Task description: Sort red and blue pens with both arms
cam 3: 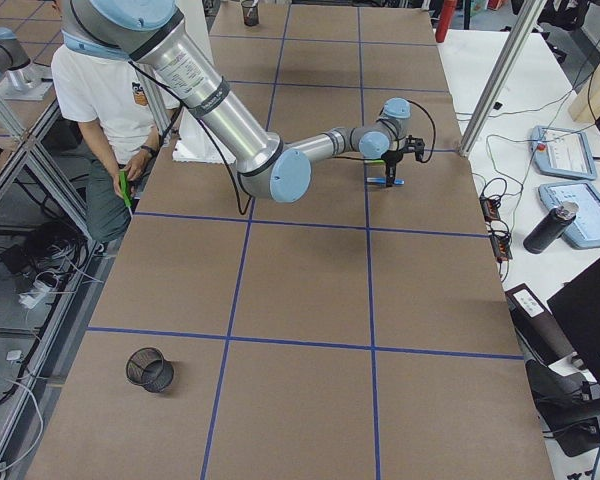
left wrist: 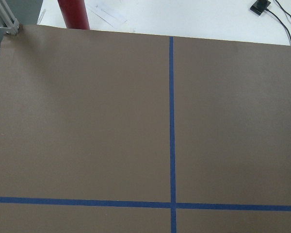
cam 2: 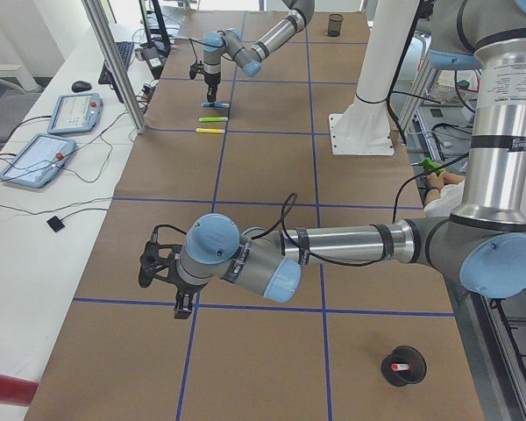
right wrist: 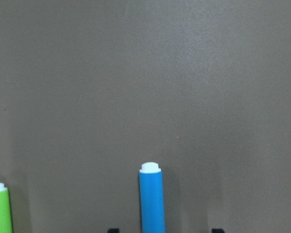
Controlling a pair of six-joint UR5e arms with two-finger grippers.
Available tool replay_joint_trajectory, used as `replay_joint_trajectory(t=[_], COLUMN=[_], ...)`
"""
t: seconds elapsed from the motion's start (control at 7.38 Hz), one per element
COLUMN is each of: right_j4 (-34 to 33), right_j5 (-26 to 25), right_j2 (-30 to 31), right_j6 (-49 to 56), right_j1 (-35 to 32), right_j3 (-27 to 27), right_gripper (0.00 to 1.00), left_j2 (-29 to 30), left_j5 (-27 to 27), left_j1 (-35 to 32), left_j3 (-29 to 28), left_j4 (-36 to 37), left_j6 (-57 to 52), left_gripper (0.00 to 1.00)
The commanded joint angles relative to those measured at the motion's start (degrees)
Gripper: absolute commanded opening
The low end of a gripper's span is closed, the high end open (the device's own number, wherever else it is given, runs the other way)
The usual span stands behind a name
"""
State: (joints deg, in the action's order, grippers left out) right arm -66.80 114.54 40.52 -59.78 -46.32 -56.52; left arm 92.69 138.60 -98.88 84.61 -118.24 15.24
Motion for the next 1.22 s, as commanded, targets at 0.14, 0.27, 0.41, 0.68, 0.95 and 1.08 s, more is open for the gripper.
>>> replay_joint_trajectory(t=[0.14, 0.27, 0.41, 0.68, 0.95, 1.08], right_j4=[0.01, 0.01, 0.01, 0.01, -0.17, -0.69], right_j5=[0.24, 0.24, 0.24, 0.33, 1.64, 3.74], right_j2=[-0.01, -0.01, -0.01, -0.09, -0.53, 1.12], right_j6=[0.37, 0.37, 0.37, 0.37, 0.19, -0.24], right_j1=[0.09, 0.09, 0.09, 0.09, -2.26, -5.50], right_j3=[0.18, 0.18, 0.18, 0.18, -1.39, -4.88], right_gripper=[0.35, 0.35, 0.35, 0.00, 0.00, 0.00], left_j2=[0.30, 0.38, 0.30, 0.30, 1.69, 2.66], left_j5=[0.00, 0.09, 0.09, 0.09, 2.09, 2.81], left_j1=[0.00, 0.00, -0.09, 0.00, 0.43, 2.35], left_j3=[-0.06, -0.06, 0.02, 0.11, 0.29, 0.20], left_j4=[0.03, 0.11, 0.11, 0.11, 0.03, 0.03], left_j6=[-0.04, -0.04, 0.05, 0.05, 4.75, 6.97], left_gripper=[0.92, 0.92, 0.92, 0.92, 0.92, 0.92])
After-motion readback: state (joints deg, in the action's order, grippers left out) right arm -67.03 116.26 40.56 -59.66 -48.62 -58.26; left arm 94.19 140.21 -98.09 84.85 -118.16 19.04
